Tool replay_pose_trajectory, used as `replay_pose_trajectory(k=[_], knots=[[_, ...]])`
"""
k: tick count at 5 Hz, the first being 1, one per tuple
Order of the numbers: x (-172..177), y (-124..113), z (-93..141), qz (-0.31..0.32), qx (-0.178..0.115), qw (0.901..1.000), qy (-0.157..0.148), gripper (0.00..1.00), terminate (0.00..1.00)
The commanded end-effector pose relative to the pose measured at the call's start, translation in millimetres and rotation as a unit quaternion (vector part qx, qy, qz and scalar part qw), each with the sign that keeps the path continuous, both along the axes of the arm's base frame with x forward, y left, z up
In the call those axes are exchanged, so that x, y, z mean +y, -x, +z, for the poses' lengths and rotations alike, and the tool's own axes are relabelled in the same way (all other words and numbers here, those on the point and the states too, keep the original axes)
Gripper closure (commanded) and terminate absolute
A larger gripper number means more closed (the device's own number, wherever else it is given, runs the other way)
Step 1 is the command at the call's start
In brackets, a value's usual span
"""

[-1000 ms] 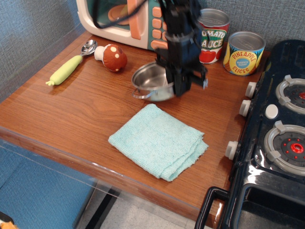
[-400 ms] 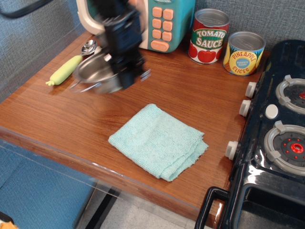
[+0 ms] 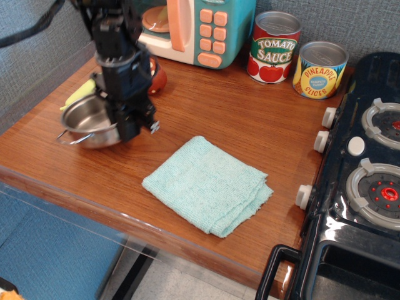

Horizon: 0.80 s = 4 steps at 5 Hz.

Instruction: Pick up the bowl and put it close to the bottom left hand corner of the table.

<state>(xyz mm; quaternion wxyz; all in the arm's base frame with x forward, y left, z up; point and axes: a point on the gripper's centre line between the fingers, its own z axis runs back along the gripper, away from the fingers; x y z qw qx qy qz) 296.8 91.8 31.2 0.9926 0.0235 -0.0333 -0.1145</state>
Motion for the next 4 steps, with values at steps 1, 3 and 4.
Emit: replay_pose_trajectory(k=[1, 3, 4], knots=[[16.9, 8.2, 1.7, 0.031, 0.004, 0.9991, -0.027, 1.00, 0.00], [18.8, 12.0, 17.2, 0.043, -0.013, 0.9984, -0.034, 0.00, 0.00], [17.1, 8.1, 33.5, 0.063, -0.030, 0.9972, -0.025, 0.00, 0.00]])
